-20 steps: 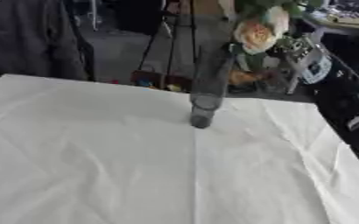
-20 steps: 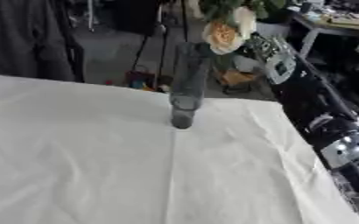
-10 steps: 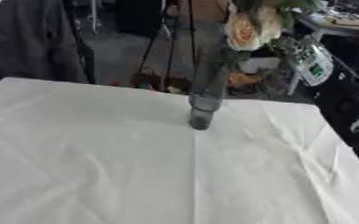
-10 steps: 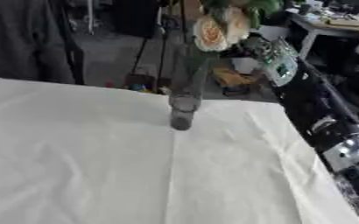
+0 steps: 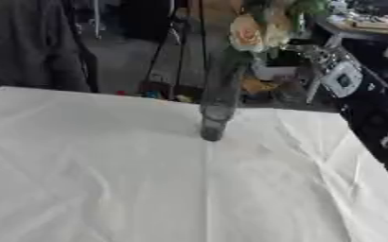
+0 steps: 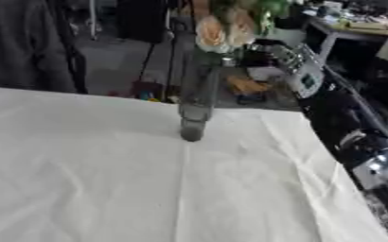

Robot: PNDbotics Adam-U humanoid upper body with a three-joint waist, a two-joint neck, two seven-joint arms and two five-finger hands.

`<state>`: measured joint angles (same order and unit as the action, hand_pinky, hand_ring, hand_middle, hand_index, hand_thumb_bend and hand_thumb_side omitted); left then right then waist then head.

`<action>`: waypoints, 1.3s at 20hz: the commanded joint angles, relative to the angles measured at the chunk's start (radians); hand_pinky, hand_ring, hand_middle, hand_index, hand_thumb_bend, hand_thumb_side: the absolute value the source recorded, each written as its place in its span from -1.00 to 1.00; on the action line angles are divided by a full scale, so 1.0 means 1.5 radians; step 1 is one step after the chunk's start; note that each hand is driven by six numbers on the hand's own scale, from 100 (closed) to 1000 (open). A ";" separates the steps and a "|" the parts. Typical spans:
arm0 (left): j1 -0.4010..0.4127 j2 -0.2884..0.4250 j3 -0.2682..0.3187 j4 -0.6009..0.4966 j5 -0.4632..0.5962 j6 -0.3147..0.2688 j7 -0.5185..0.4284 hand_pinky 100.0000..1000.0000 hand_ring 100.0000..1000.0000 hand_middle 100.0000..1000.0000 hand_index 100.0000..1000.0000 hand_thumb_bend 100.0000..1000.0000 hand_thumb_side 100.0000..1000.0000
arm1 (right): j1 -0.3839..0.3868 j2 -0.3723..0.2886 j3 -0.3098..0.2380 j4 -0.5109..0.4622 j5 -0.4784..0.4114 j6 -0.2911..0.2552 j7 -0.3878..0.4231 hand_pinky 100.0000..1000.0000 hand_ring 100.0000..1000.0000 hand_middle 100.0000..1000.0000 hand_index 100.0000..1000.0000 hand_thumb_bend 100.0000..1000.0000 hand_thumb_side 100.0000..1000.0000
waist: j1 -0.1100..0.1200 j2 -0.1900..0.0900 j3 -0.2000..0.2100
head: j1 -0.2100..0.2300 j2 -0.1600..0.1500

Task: Arrange flowers into the vase.

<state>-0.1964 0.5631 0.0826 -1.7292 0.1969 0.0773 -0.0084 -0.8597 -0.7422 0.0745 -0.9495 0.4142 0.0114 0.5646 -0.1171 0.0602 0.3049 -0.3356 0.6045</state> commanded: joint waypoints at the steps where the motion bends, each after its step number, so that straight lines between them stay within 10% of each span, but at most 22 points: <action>1: -0.002 0.013 0.012 -0.008 0.000 -0.001 0.005 0.30 0.26 0.40 0.02 0.89 0.43 | 0.010 -0.044 -0.002 -0.047 -0.013 -0.009 0.007 1.00 1.00 1.00 1.00 -0.05 0.59 | 0.008 -0.011 -0.007 | 0.006 0.004; 16: 0.013 -0.004 0.034 -0.015 -0.008 -0.012 0.028 0.30 0.26 0.41 0.02 0.89 0.43 | 0.260 -0.130 -0.037 -0.408 -0.182 0.005 -0.052 1.00 0.96 0.90 0.95 -0.34 0.45 | 0.016 0.007 -0.070 | 0.065 0.004; 26: 0.014 -0.023 0.046 -0.029 -0.031 -0.026 0.036 0.31 0.26 0.41 -0.01 0.88 0.43 | 0.437 -0.103 -0.099 -0.654 -0.193 0.017 -0.167 1.00 0.87 0.75 0.88 -0.76 0.44 | 0.029 0.030 -0.101 | 0.109 0.012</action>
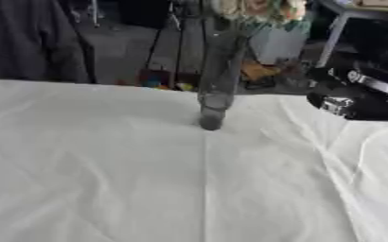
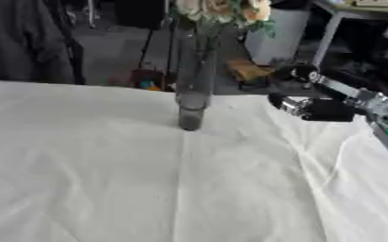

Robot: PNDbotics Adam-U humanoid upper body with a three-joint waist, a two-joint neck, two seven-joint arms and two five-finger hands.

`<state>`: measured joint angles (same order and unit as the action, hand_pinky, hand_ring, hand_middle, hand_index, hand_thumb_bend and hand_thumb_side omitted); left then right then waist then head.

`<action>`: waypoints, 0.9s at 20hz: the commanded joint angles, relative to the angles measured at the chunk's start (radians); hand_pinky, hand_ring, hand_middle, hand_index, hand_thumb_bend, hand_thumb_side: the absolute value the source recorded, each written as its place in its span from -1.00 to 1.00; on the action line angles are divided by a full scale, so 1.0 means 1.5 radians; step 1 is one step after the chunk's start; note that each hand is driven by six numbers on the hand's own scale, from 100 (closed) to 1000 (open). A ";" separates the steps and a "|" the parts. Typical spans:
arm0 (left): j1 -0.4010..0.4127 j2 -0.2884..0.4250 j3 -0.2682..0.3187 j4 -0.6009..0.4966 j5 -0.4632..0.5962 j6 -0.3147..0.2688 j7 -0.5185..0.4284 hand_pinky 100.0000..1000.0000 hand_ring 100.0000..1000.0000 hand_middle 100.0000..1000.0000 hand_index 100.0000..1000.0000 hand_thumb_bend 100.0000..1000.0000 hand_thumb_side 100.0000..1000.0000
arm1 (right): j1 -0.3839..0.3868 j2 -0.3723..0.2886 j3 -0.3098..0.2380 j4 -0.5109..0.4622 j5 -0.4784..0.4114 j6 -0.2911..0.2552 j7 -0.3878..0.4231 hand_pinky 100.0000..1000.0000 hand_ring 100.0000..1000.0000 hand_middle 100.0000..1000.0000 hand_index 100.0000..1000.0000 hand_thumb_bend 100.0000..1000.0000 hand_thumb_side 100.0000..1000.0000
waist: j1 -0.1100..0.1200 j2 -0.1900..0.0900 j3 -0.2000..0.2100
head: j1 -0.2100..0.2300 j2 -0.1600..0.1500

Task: Arrange flowers into the vase.

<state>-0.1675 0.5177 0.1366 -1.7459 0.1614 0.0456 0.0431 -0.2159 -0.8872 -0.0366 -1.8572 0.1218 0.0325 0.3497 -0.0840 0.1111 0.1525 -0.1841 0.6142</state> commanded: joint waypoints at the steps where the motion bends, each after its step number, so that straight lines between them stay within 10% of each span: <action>1: -0.005 0.005 0.011 -0.019 -0.009 -0.006 0.001 0.31 0.26 0.41 -0.02 0.88 0.43 | 0.018 0.000 -0.030 -0.062 0.005 0.005 -0.033 0.99 0.86 0.73 0.87 -0.82 0.44 | 0.008 -0.003 0.000 | 0.010 0.008; 6: -0.003 0.000 0.014 -0.026 -0.015 -0.011 0.004 0.30 0.25 0.39 -0.04 0.76 0.48 | 0.059 0.040 -0.046 -0.093 0.013 0.022 -0.089 0.94 0.79 0.64 0.82 -1.00 0.84 | 0.015 0.001 -0.004 | 0.008 0.008; 8: -0.002 -0.004 0.016 -0.027 -0.010 -0.014 0.013 0.28 0.22 0.34 -0.12 0.64 0.56 | 0.071 0.054 -0.050 -0.094 0.002 0.029 -0.117 0.87 0.71 0.54 0.80 -1.00 0.71 | 0.016 0.002 -0.007 | 0.005 0.005; 10: -0.001 -0.006 0.017 -0.025 0.002 -0.019 0.030 0.26 0.17 0.28 -0.16 -0.16 0.85 | 0.081 0.065 -0.053 -0.091 -0.009 0.039 -0.151 0.73 0.57 0.42 0.68 -1.00 0.53 | 0.016 0.002 -0.011 | 0.002 0.004; 11: -0.001 -0.007 0.018 -0.024 0.009 -0.019 0.041 0.24 0.14 0.25 -0.18 -0.91 0.86 | 0.086 0.070 -0.053 -0.089 -0.014 0.042 -0.167 0.69 0.53 0.40 0.56 -1.00 0.52 | 0.016 0.002 -0.011 | 0.001 0.003; 18: 0.001 -0.005 0.013 -0.030 0.024 -0.045 0.047 0.10 0.06 0.25 -0.48 -0.77 0.44 | 0.107 0.105 -0.057 -0.085 -0.014 0.039 -0.269 0.46 0.33 0.19 0.06 -1.00 0.42 | 0.019 0.002 -0.019 | -0.003 -0.004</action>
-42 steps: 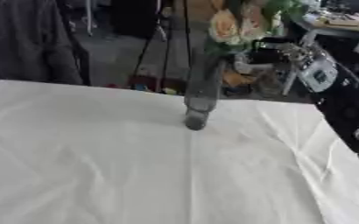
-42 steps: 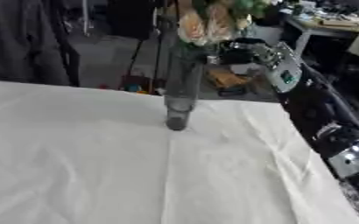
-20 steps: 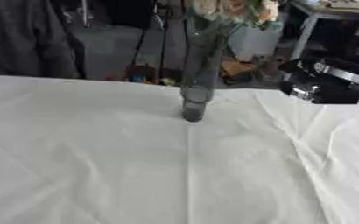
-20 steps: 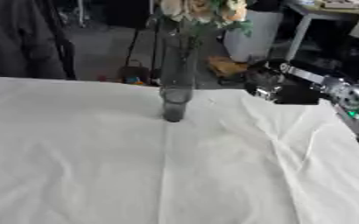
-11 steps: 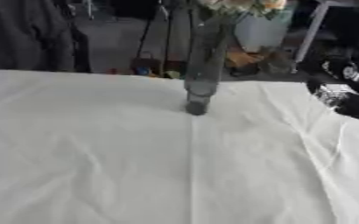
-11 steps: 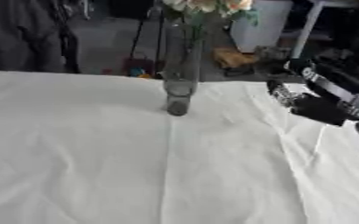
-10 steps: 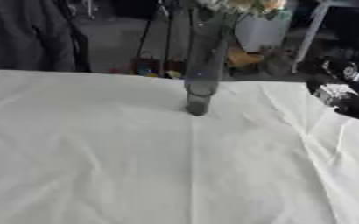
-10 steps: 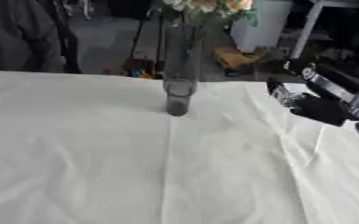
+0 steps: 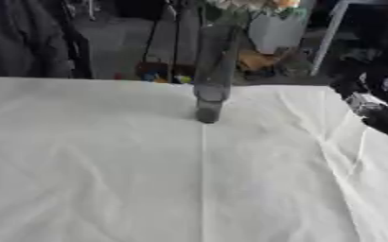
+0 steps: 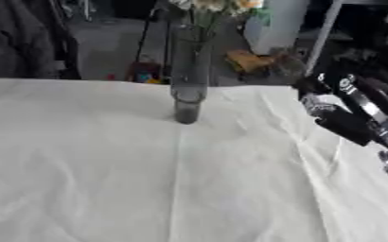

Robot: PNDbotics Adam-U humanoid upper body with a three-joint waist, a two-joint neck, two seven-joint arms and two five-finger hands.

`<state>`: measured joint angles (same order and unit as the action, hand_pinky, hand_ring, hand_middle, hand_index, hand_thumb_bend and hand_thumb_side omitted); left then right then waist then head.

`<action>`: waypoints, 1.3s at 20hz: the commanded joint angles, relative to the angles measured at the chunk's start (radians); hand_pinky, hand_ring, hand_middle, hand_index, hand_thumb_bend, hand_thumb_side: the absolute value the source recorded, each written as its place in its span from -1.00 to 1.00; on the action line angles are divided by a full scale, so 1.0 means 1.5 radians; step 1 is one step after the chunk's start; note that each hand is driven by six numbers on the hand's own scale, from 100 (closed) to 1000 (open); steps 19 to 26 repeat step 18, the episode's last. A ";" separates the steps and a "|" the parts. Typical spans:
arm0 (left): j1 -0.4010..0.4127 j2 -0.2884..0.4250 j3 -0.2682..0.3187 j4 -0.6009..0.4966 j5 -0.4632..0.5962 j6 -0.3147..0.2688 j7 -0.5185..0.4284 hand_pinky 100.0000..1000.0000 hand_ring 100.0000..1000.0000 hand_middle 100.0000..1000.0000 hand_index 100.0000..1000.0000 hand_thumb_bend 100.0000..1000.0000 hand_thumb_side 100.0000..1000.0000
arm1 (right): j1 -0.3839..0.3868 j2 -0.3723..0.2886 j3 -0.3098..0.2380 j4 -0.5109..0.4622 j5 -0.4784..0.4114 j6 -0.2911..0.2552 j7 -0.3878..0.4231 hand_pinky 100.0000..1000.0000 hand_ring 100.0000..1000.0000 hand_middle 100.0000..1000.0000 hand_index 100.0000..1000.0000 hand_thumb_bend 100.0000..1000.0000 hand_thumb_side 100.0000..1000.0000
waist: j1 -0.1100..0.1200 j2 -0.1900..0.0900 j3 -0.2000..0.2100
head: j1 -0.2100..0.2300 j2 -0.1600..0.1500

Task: Arrange flowers into the vase.

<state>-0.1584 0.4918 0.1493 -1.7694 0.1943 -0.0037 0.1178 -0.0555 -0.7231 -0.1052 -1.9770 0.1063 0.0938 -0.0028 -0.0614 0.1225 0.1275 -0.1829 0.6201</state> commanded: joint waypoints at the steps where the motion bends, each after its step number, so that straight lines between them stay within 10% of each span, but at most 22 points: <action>1: -0.005 0.013 0.004 -0.014 0.000 -0.016 -0.003 0.04 0.02 0.20 -0.55 -0.68 0.36 | 0.004 0.000 -0.010 -0.004 -0.006 -0.002 -0.047 0.44 0.30 0.15 0.06 -1.00 0.30 | 0.004 -0.006 -0.003 | -0.006 -0.008; 9: -0.007 0.014 0.002 -0.011 0.048 -0.026 0.099 -0.20 -0.14 0.09 -0.80 -0.65 0.24 | 0.022 0.017 -0.012 0.007 -0.030 -0.010 -0.097 0.37 0.21 0.08 -0.15 -1.00 0.28 | 0.005 -0.005 -0.014 | -0.008 -0.010; 12: -0.007 0.015 -0.002 -0.015 0.065 -0.031 0.089 -0.19 -0.12 0.14 -0.58 -0.03 0.06 | 0.025 0.024 -0.011 0.010 -0.030 -0.009 -0.101 0.36 0.16 0.03 -0.12 -1.00 0.12 | 0.005 -0.005 -0.016 | -0.011 -0.010; 15: -0.006 0.016 0.000 -0.015 0.068 -0.039 0.079 -0.18 -0.12 0.15 -0.60 -0.32 0.19 | 0.028 0.028 -0.014 0.014 -0.041 -0.007 -0.111 0.35 0.15 0.03 -0.07 -1.00 0.24 | 0.005 -0.005 -0.017 | -0.013 -0.009; 18: -0.006 0.018 0.000 -0.016 0.055 -0.046 0.072 -0.20 -0.14 0.13 -0.77 -0.03 -0.01 | 0.030 0.029 -0.015 0.015 -0.046 -0.011 -0.129 0.28 0.10 0.00 -0.16 -1.00 -0.01 | 0.005 -0.004 -0.017 | -0.015 -0.010; 26: -0.006 0.018 0.000 -0.016 0.055 -0.046 0.072 -0.20 -0.14 0.13 -0.77 -0.03 -0.01 | 0.030 0.029 -0.015 0.015 -0.046 -0.011 -0.129 0.28 0.10 0.00 -0.16 -1.00 -0.01 | 0.005 -0.004 -0.017 | -0.015 -0.010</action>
